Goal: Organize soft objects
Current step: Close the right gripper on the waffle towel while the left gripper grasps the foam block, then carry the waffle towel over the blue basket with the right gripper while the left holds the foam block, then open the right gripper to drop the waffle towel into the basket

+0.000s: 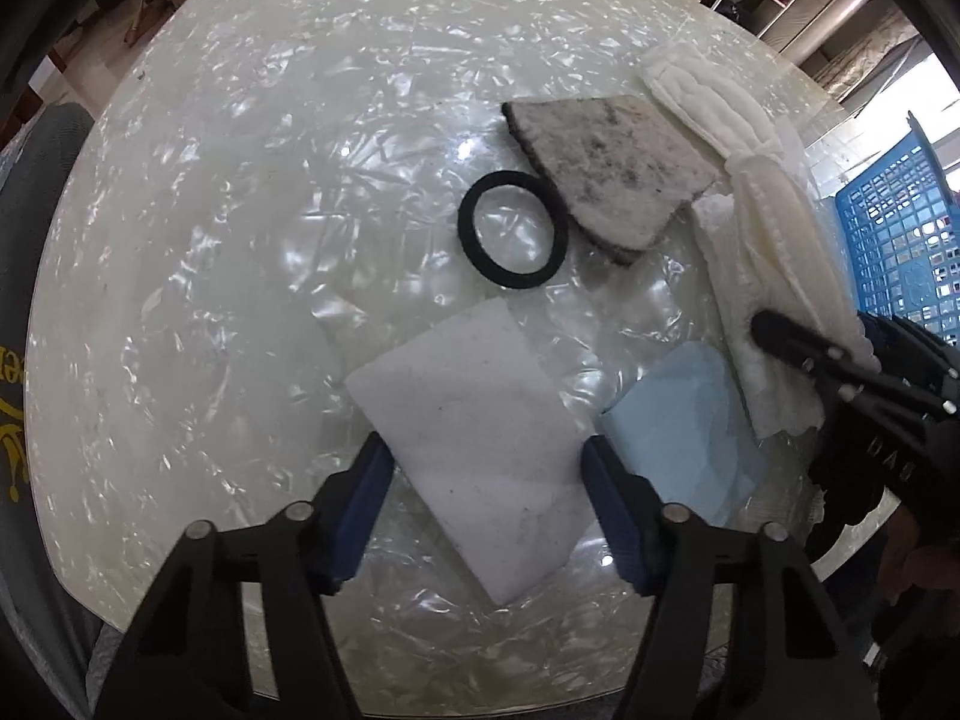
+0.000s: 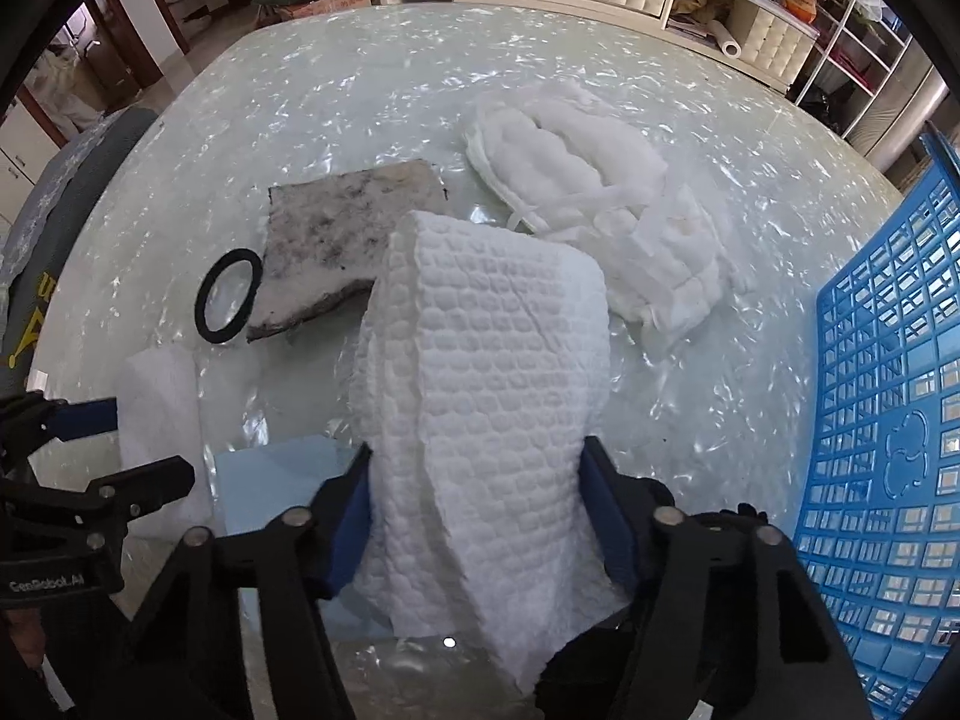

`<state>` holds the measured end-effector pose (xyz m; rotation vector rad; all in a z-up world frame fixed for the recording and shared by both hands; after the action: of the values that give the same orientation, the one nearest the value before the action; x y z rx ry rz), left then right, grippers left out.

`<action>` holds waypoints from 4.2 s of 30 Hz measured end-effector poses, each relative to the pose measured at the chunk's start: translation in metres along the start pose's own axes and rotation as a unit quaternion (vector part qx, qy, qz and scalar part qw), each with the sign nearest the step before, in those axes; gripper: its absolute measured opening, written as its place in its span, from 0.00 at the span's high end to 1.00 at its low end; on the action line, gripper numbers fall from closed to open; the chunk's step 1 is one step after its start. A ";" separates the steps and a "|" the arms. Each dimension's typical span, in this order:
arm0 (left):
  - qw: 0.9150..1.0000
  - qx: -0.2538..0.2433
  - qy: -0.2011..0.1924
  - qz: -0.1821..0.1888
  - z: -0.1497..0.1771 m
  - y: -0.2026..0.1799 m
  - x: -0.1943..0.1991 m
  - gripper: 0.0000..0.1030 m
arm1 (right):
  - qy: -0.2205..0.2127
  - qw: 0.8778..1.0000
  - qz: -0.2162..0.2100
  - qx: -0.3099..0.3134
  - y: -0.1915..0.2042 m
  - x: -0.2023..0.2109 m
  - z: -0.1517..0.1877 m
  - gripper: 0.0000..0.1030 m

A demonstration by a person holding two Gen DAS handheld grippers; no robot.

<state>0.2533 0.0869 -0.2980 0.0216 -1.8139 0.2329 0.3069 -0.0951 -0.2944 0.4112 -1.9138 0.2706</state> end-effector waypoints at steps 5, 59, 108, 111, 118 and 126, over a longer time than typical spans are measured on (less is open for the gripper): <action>1.000 -0.009 -0.018 0.016 0.006 0.005 0.013 0.59 | -0.017 1.000 -0.021 -0.005 -0.002 0.015 -0.001 0.72; 0.976 -0.124 -0.152 0.097 -0.012 -0.112 0.163 0.93 | -0.100 0.995 -0.019 -0.007 -0.073 0.195 0.015 0.77; 0.977 -0.149 -0.124 0.088 -0.020 -0.173 0.130 0.92 | 0.047 0.997 0.067 -0.004 -0.171 0.097 0.078 0.43; 0.977 -0.150 -0.123 0.085 -0.020 -0.174 0.131 0.92 | 0.035 0.997 0.067 -0.005 -0.166 0.108 0.079 0.33; 0.977 -0.155 -0.119 0.084 -0.020 -0.181 0.129 0.92 | 0.010 0.998 0.060 -0.023 -0.178 0.130 0.077 0.06; 0.973 -0.180 -0.121 0.084 -0.026 -0.206 0.131 0.92 | -0.015 0.998 0.067 -0.005 -0.181 0.160 0.080 0.00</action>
<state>0.2727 -0.0958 -0.1354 -0.3758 -2.0800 0.0164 0.2592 -0.3152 -0.1757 0.2813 -1.9742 0.3443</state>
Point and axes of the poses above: each gripper's, at about its wrist camera, not at the fingertips, and x roughly against the way its jaws point, y to its left, z to its underside, the point moved 9 cm from there along -x, roughly the way its jaws point, and after that the axes turned 6 degrees about -y, right-handed, at the moved point
